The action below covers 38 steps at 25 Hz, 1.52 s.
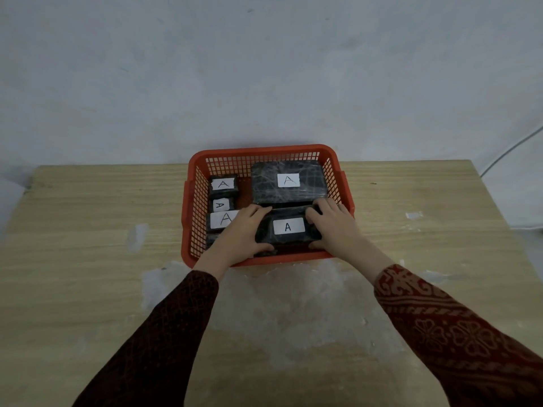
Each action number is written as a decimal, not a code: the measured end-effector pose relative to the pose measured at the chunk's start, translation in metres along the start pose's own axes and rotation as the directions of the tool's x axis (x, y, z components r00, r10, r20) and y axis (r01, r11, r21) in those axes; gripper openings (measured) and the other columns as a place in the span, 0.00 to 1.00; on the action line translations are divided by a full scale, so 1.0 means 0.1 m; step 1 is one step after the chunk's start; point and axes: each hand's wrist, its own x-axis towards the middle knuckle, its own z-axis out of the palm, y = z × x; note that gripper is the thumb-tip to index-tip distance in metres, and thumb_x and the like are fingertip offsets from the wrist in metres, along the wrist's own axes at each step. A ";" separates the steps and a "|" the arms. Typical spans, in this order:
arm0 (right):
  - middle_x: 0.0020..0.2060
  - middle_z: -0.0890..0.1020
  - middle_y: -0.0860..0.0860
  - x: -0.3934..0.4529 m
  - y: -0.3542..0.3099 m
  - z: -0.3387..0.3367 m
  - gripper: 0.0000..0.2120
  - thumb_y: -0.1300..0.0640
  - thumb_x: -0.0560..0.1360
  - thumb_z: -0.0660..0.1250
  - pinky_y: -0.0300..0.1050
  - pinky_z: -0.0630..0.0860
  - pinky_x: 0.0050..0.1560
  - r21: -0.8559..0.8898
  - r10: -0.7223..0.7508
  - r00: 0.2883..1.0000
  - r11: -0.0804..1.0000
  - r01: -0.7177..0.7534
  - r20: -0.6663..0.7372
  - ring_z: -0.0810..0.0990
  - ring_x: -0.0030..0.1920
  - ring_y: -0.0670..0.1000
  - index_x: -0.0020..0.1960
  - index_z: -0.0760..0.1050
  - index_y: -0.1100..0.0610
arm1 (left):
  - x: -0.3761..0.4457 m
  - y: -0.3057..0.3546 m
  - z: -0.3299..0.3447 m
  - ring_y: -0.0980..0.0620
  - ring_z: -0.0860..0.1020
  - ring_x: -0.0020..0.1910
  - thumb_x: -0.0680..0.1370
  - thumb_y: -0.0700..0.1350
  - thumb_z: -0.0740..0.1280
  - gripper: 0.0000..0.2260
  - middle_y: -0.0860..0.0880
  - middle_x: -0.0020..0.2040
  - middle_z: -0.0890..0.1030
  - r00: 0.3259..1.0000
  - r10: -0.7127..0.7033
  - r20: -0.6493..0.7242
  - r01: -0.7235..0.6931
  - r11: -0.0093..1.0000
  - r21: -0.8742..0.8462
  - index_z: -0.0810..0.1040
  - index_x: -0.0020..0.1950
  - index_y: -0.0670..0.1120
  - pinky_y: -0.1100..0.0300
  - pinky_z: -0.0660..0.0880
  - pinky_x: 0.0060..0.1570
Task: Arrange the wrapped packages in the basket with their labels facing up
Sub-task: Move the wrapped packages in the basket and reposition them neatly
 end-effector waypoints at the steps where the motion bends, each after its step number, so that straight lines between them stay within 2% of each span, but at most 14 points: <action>1: 0.66 0.68 0.57 0.00 -0.01 -0.01 0.31 0.48 0.66 0.75 0.52 0.65 0.66 0.015 0.006 1.000 1.000 -0.006 0.005 0.65 0.67 0.57 0.62 0.66 0.57 | 0.01 0.01 -0.01 0.48 0.64 0.70 0.69 0.52 0.75 0.40 0.46 0.71 0.67 1.000 -0.004 -0.015 0.004 1.000 0.000 0.60 0.75 0.46 0.56 0.64 0.69; 3: 0.68 0.67 0.58 -0.01 -0.01 -0.01 0.29 0.51 0.67 0.74 0.52 0.66 0.67 0.061 0.024 1.000 0.998 -0.024 0.008 0.64 0.69 0.58 0.62 0.67 0.59 | 0.05 0.04 -0.01 0.47 0.64 0.69 0.69 0.51 0.76 0.38 0.45 0.70 0.68 0.999 -0.004 -0.037 0.005 0.999 0.034 0.62 0.74 0.45 0.54 0.66 0.67; 6: 0.70 0.64 0.59 -0.05 -0.03 0.03 0.24 0.55 0.69 0.73 0.53 0.66 0.68 0.111 0.058 0.998 0.992 -0.059 0.015 0.62 0.71 0.58 0.61 0.68 0.59 | 0.09 0.11 0.03 0.45 0.64 0.69 0.69 0.49 0.75 0.38 0.45 0.69 0.68 0.998 -0.005 -0.069 0.019 0.980 0.197 0.62 0.74 0.45 0.52 0.71 0.62; 10: 0.72 0.62 0.60 -0.02 -0.03 0.04 0.19 0.58 0.71 0.71 0.50 0.63 0.71 0.220 0.068 0.992 0.971 -0.090 0.103 0.60 0.72 0.58 0.60 0.72 0.59 | 0.10 0.11 0.05 0.45 0.65 0.67 0.68 0.49 0.76 0.37 0.45 0.69 0.66 0.998 -0.069 0.000 0.067 0.965 0.253 0.64 0.73 0.44 0.49 0.75 0.57; 13: 0.69 0.66 0.59 -0.05 -0.04 0.04 0.17 0.51 0.75 0.67 0.52 0.65 0.70 0.290 0.080 0.989 0.950 -0.114 0.127 0.64 0.70 0.57 0.61 0.75 0.58 | 0.10 0.11 0.04 0.45 0.65 0.64 0.68 0.52 0.75 0.33 0.45 0.67 0.66 0.997 -0.075 0.005 0.069 0.945 0.320 0.69 0.69 0.45 0.50 0.76 0.52; 16: 0.65 0.71 0.56 -0.18 -0.14 0.11 0.24 0.39 0.77 0.55 0.55 0.73 0.62 0.306 0.153 0.973 0.931 -0.200 0.170 0.70 0.65 0.57 0.63 0.74 0.54 | 0.12 0.11 0.05 0.46 0.66 0.62 0.68 0.55 0.74 0.33 0.45 0.62 0.69 0.999 -0.028 -0.022 0.035 0.905 0.424 0.71 0.68 0.45 0.53 0.72 0.53; 18: 0.71 0.68 0.56 -0.26 -0.22 0.18 0.29 0.36 0.77 0.47 0.55 0.69 0.67 0.273 0.170 0.958 0.934 -0.231 0.229 0.67 0.69 0.58 0.67 0.70 0.52 | 0.10 0.12 0.04 0.46 0.67 0.62 0.67 0.56 0.74 0.34 0.46 0.63 0.70 0.998 -0.055 0.005 0.049 0.923 0.381 0.69 0.69 0.47 0.52 0.72 0.54; 20: 0.75 0.62 0.56 -0.29 -0.25 0.21 0.30 0.37 0.78 0.43 0.55 0.60 0.73 0.237 0.170 0.952 0.944 -0.231 0.254 0.60 0.74 0.57 0.71 0.65 0.52 | 0.07 0.12 0.00 0.47 0.69 0.61 0.66 0.57 0.75 0.34 0.48 0.62 0.71 0.994 -0.102 0.037 0.087 0.954 0.288 0.70 0.68 0.49 0.52 0.73 0.53; 22: 0.75 0.61 0.56 -0.26 -0.23 0.17 0.29 0.38 0.79 0.44 0.55 0.59 0.72 0.251 0.158 0.946 0.940 -0.233 0.284 0.59 0.75 0.57 0.72 0.63 0.52 | -0.02 0.07 -0.10 0.49 0.73 0.56 0.67 0.56 0.75 0.25 0.49 0.56 0.74 0.989 -0.141 0.038 0.130 0.967 0.218 0.74 0.60 0.49 0.55 0.73 0.46; 25: 0.66 0.74 0.56 -0.18 -0.21 0.03 0.22 0.43 0.78 0.55 0.53 0.73 0.61 0.301 0.115 0.968 0.936 -0.180 0.221 0.73 0.64 0.57 0.66 0.71 0.53 | -0.21 -0.13 -0.32 0.49 0.78 0.48 0.71 0.49 0.73 0.08 0.50 0.45 0.78 0.974 -0.225 0.007 0.219 0.955 0.201 0.79 0.44 0.47 0.57 0.73 0.41; 27: 0.62 0.76 0.55 -0.07 -0.26 -0.05 0.18 0.49 0.77 0.62 0.53 0.74 0.60 0.326 0.032 0.989 0.942 -0.078 0.144 0.74 0.62 0.56 0.65 0.72 0.53 | -0.34 -0.23 -0.44 0.49 0.79 0.48 0.73 0.46 0.71 0.04 0.48 0.46 0.82 0.960 -0.277 0.048 0.254 0.929 0.271 0.82 0.45 0.47 0.56 0.76 0.43; 29: 0.61 0.75 0.54 0.07 -0.35 -0.11 0.16 0.54 0.76 0.64 0.52 0.75 0.59 0.337 -0.048 0.993 0.942 0.008 0.112 0.73 0.62 0.55 0.64 0.72 0.52 | -0.40 -0.25 -0.48 0.48 0.79 0.51 0.74 0.44 0.69 0.05 0.47 0.50 0.83 0.954 -0.282 0.107 0.229 0.909 0.348 0.83 0.48 0.47 0.55 0.77 0.47; 33: 0.57 0.75 0.55 0.30 -0.50 -0.11 0.16 0.56 0.75 0.66 0.50 0.74 0.51 0.280 -0.159 0.982 0.952 0.125 0.104 0.72 0.60 0.55 0.63 0.72 0.52 | -0.33 -0.26 -0.41 0.46 0.79 0.54 0.74 0.41 0.69 0.11 0.46 0.56 0.81 0.933 -0.295 0.205 0.195 0.896 0.400 0.82 0.55 0.47 0.54 0.77 0.52; 38: 0.60 0.73 0.54 0.38 -0.38 -0.02 0.19 0.55 0.73 0.69 0.51 0.75 0.54 0.212 -0.174 0.979 0.966 0.149 0.109 0.69 0.61 0.55 0.63 0.72 0.54 | -0.24 -0.33 -0.37 0.45 0.79 0.54 0.73 0.41 0.71 0.14 0.45 0.57 0.80 0.925 -0.268 0.270 0.141 0.900 0.412 0.80 0.58 0.46 0.54 0.76 0.51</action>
